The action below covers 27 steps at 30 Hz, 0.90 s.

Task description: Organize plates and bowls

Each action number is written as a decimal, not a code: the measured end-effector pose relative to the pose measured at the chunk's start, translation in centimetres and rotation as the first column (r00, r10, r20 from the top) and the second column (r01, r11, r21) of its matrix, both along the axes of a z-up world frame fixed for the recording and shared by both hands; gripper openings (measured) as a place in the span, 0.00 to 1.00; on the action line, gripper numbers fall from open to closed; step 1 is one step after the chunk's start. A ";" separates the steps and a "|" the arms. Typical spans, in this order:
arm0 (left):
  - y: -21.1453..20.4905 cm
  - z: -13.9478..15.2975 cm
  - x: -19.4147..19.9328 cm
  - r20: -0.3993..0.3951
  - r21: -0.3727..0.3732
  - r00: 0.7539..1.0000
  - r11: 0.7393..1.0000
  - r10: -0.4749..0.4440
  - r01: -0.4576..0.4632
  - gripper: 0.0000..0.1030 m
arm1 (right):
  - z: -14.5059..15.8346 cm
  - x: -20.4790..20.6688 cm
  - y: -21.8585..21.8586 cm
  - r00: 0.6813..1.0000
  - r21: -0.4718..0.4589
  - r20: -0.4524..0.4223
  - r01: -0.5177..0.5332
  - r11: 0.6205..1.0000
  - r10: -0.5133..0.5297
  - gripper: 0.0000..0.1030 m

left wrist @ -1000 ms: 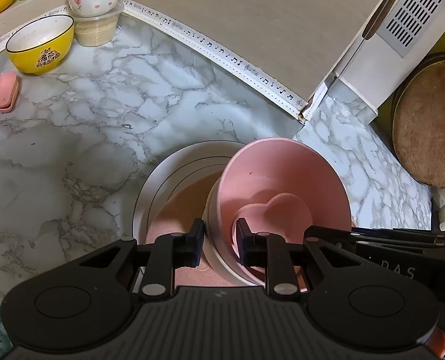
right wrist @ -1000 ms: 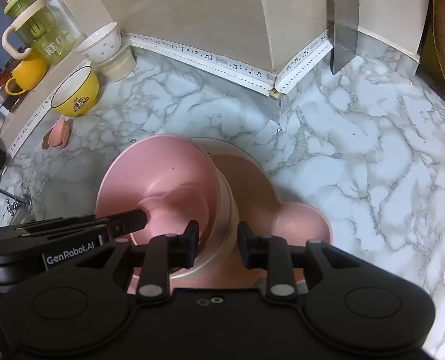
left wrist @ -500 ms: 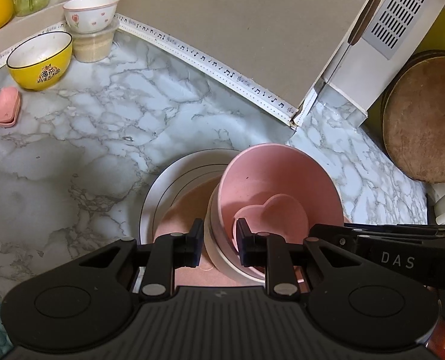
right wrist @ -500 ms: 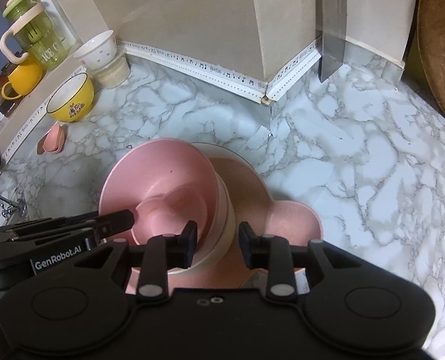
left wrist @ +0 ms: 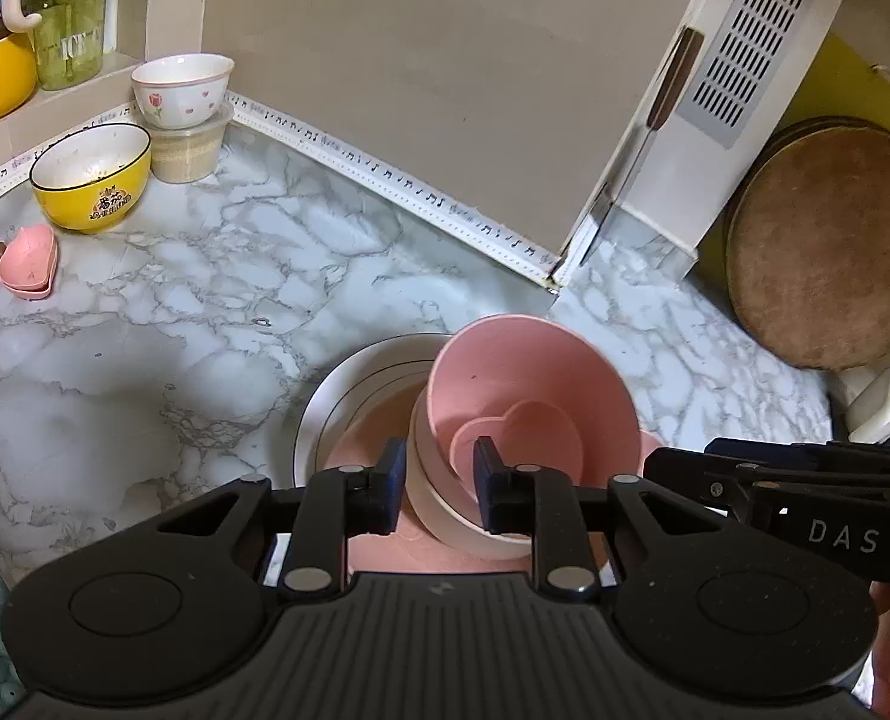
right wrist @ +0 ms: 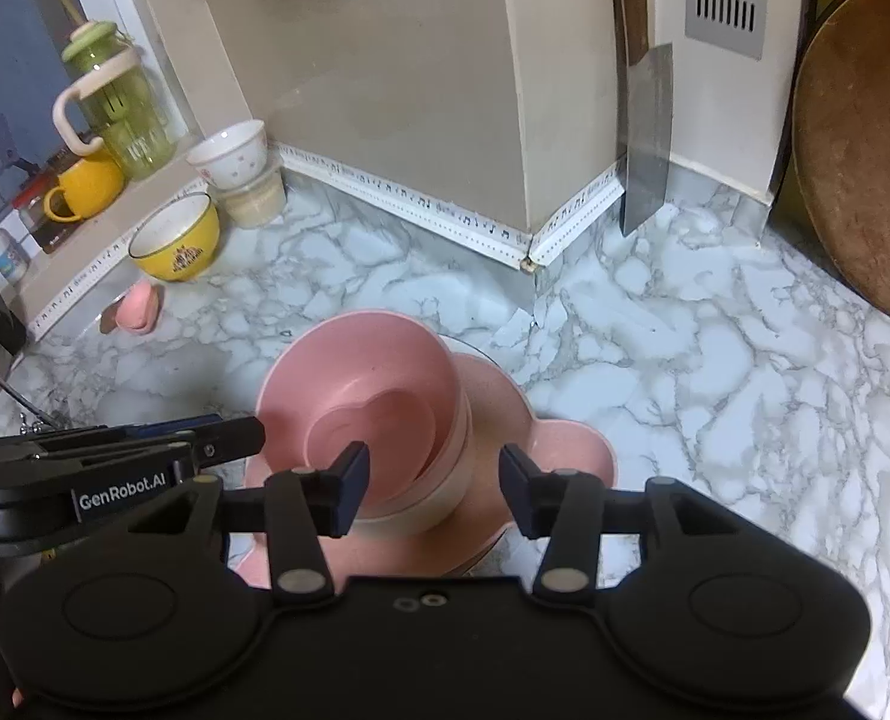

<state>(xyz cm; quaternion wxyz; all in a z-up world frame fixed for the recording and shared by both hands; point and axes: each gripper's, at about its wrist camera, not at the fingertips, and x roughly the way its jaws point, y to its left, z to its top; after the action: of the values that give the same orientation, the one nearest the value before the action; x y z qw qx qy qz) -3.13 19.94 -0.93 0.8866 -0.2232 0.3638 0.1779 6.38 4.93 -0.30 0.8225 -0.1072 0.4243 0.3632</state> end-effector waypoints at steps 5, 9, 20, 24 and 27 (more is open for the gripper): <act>-1.0 0.8 -1.4 0.038 0.051 0.999 0.999 -0.001 -0.001 0.59 | 0.8 -1.6 -1.2 0.999 0.039 0.047 -0.012 0.999 0.010 0.57; -2.0 1.4 -2.4 0.065 0.089 0.998 0.996 -0.014 0.008 0.62 | 1.4 -2.9 -2.4 0.996 0.072 0.092 -0.017 0.997 0.010 0.65; -4.6 2.1 -5.4 0.111 0.184 0.993 0.983 -0.038 0.017 0.72 | 1.8 -6.3 -6.6 0.979 0.191 0.203 -0.042 0.981 0.003 0.93; -5.7 2.1 -6.5 0.132 0.205 0.990 0.978 -0.052 0.024 0.77 | 1.7 -8.0 -7.6 0.964 0.216 0.265 -0.063 0.974 0.003 1.00; -6.4 2.0 -7.1 0.135 0.208 0.989 0.978 -0.057 0.028 0.83 | 1.6 -8.8 -8.1 0.957 0.209 0.290 -0.070 0.975 0.006 1.00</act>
<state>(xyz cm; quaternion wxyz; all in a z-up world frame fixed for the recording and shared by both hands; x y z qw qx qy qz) -10.24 13.53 1.06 0.9319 -0.1345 0.2851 0.1794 -2.43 -3.18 1.27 0.8750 -0.0767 0.2558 0.4038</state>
